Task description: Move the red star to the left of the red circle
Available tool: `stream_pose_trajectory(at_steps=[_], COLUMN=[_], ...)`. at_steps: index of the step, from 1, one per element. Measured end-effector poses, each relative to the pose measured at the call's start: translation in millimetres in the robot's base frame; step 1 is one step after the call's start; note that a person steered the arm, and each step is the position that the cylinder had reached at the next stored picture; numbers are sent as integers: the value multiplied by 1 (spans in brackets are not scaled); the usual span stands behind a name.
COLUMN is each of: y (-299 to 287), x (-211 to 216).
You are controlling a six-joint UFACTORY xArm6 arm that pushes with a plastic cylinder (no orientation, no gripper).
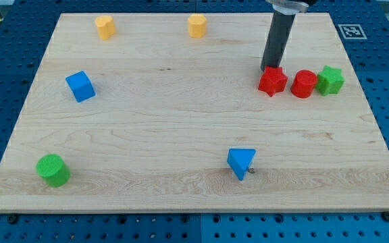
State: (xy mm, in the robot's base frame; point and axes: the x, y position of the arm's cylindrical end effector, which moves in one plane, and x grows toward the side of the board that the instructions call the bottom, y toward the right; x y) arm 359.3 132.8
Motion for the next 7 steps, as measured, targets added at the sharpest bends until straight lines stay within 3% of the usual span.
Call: stream_pose_trajectory(at_steps=[2,7], y=[-32,-27], x=[4,9])
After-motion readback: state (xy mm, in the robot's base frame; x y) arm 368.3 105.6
